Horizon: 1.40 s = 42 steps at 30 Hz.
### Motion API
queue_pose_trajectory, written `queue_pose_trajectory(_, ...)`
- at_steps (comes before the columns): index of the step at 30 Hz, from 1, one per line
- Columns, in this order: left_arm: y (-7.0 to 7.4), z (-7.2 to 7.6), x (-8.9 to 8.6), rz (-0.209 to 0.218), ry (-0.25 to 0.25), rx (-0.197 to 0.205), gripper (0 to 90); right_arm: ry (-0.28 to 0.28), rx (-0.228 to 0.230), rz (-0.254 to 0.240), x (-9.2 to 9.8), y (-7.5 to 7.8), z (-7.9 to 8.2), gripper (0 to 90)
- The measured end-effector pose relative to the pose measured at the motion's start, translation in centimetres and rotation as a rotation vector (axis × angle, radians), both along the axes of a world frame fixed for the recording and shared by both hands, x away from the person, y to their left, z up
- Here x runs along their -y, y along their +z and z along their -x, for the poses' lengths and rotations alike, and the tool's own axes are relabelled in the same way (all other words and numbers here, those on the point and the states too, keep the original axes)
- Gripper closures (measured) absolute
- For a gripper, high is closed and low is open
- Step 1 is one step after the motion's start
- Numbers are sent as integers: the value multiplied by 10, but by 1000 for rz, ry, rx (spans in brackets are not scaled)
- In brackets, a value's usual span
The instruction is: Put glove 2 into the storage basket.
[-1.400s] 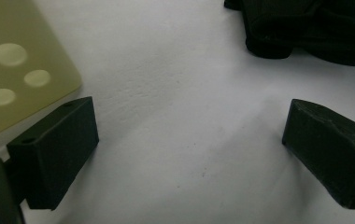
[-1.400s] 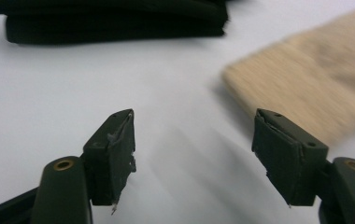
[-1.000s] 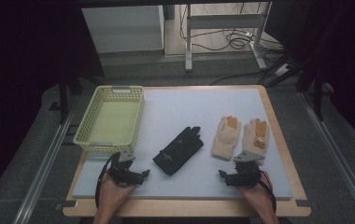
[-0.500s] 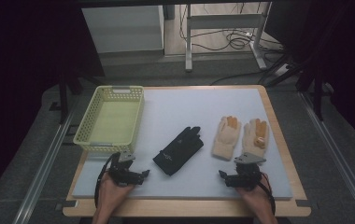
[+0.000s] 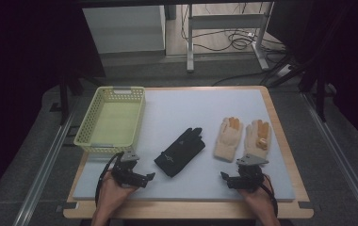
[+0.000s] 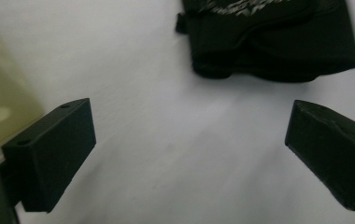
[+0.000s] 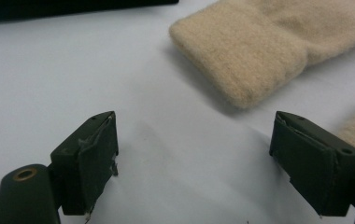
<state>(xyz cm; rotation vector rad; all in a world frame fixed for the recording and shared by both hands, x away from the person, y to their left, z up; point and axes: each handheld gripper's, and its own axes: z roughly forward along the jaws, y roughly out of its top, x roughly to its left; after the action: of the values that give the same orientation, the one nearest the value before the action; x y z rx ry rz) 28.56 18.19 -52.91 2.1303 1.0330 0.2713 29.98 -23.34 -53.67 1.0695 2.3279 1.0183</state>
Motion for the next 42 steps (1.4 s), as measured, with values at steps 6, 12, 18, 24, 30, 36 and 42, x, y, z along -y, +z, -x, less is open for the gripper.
queue_pose_trajectory(6,11,-7,16,4,-49,1,0,-1,0,-3,0,0,0,151)
queue_pose_trajectory(12,20,-19,37,-24,-99,10,0,-1,2,-3,0,0,0,151)
queue_pose_trajectory(18,25,-35,57,-26,-117,-8,0,0,1,-3,0,0,0,151)
queue_pose_trajectory(24,28,-52,78,-78,-140,-16,0,0,1,-4,1,0,1,151)
queue_pose_trajectory(30,26,-71,99,-119,-151,-41,0,0,1,-5,1,0,1,151)
queue_pose_trajectory(36,14,-90,115,-164,-156,-85,0,2,1,-5,1,0,1,150)
queue_pose_trajectory(42,7,-94,120,-161,-174,-110,0,3,1,-6,1,0,1,150)
